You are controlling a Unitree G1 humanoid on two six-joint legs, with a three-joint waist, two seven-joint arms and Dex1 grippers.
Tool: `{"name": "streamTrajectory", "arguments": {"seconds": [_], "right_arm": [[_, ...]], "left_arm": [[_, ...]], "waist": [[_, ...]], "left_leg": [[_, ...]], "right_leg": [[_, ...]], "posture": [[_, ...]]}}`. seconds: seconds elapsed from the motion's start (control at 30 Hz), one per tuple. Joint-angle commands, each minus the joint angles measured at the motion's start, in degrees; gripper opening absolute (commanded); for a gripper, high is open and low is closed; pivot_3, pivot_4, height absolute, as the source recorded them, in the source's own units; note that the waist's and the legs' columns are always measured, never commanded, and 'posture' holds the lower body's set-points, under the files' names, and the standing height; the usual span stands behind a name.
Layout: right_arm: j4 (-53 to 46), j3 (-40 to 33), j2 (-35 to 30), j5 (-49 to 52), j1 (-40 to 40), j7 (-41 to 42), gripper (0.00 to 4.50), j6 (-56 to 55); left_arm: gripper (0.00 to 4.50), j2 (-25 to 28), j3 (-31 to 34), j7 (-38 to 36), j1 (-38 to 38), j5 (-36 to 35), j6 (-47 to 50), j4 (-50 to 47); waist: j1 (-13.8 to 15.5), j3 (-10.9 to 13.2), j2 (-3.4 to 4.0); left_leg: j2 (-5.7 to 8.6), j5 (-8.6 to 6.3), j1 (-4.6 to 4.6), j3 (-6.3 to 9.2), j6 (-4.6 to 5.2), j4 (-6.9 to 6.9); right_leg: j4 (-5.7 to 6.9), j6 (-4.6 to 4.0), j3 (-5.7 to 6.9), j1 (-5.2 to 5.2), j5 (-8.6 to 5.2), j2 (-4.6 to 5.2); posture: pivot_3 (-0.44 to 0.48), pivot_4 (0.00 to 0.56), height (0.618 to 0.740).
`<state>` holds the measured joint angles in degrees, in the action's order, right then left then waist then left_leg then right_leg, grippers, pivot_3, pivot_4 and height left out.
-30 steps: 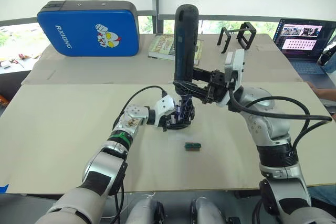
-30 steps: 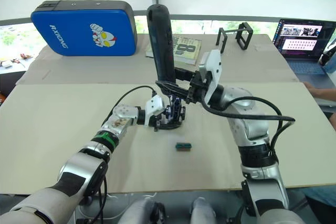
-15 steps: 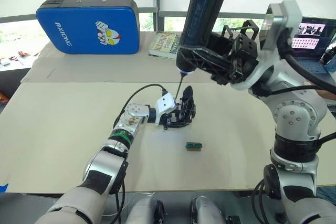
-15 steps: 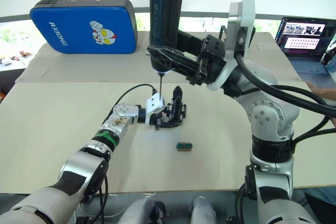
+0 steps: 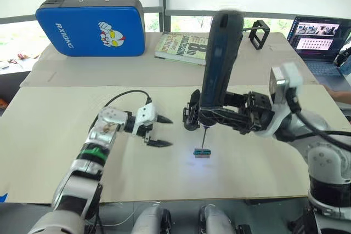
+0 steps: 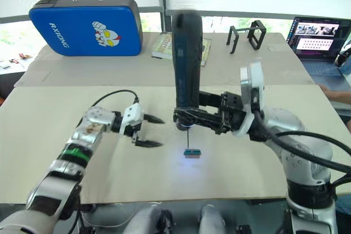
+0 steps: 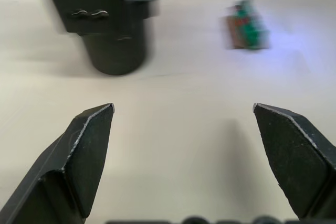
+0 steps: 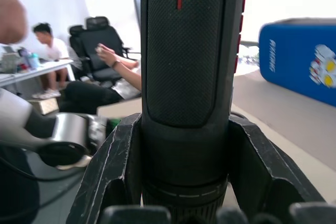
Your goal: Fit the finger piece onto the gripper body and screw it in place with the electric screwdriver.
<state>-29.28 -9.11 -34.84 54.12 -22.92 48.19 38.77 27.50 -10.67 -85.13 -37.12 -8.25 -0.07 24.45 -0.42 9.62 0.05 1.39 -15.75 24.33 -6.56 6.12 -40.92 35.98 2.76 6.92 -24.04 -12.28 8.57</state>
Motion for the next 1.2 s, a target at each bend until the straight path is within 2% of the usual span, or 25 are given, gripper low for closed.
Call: {"name": "streamTrajectory", "arguments": {"seconds": [0.03,0.17,0.37,0.73,1.0,1.2], "right_arm": [[-4.24,-0.92,1.66,-4.62,3.44,-0.57,1.86,-7.40],[-4.76,0.28,3.95,-9.20,7.18,-1.88,1.86,-11.58],[-5.14,1.26,5.63,-12.63,9.55,-3.01,1.86,-15.11],[-3.15,2.49,6.83,-14.59,9.66,-4.25,1.86,-16.73],[-3.72,2.81,5.75,-12.40,5.27,-7.15,1.86,-12.52],[-8.49,3.04,5.49,-10.05,5.52,-10.27,1.86,-9.04]], "left_arm": [[4.50,-0.51,-2.67,0.86,5.29,-3.88,6.76,-15.91],[4.50,-4.17,-4.95,6.66,8.01,-2.35,8.08,-18.97],[4.50,-6.36,-6.89,10.05,7.56,-1.17,6.80,-16.87],[4.50,-7.91,-8.43,11.20,5.94,-0.74,4.70,-12.72],[4.50,-8.54,-8.53,11.71,4.77,-0.98,4.38,-11.44],[4.50,-8.69,-8.83,12.07,4.62,-0.71,3.42,-11.17]], "waist": [[0.42,0.00,0.00],[1.17,0.00,0.00],[1.07,0.00,0.00],[1.13,0.00,0.00],[1.04,0.00,0.00],[1.18,0.00,0.00]], "left_leg": [[0.00,0.00,0.01,0.00,0.00,-0.01],[0.02,0.00,-0.04,0.02,-0.01,-0.08],[0.00,0.02,-0.08,-0.01,-0.03,-0.04],[0.01,0.03,-0.08,-0.02,-0.04,-0.05],[0.01,0.03,-0.08,-0.02,-0.04,-0.05],[0.01,0.03,-0.06,-0.01,-0.04,-0.04]], "right_leg": [[-0.10,0.01,-0.01,-0.01,0.00,0.01],[-0.17,0.02,-0.05,0.04,-0.01,0.01],[-0.12,0.01,-0.07,0.01,-0.01,-0.08],[-0.14,0.01,-0.07,0.03,-0.01,-0.09],[-0.14,0.01,-0.07,0.01,-0.01,-0.10],[-0.12,0.00,-0.05,0.02,-0.01,-0.09]], "posture": [[0.000,0.150,0.740],[0.000,0.150,0.740],[0.000,0.150,0.740],[0.000,0.150,0.740],[0.000,0.150,0.740],[0.000,0.150,0.740]]}}
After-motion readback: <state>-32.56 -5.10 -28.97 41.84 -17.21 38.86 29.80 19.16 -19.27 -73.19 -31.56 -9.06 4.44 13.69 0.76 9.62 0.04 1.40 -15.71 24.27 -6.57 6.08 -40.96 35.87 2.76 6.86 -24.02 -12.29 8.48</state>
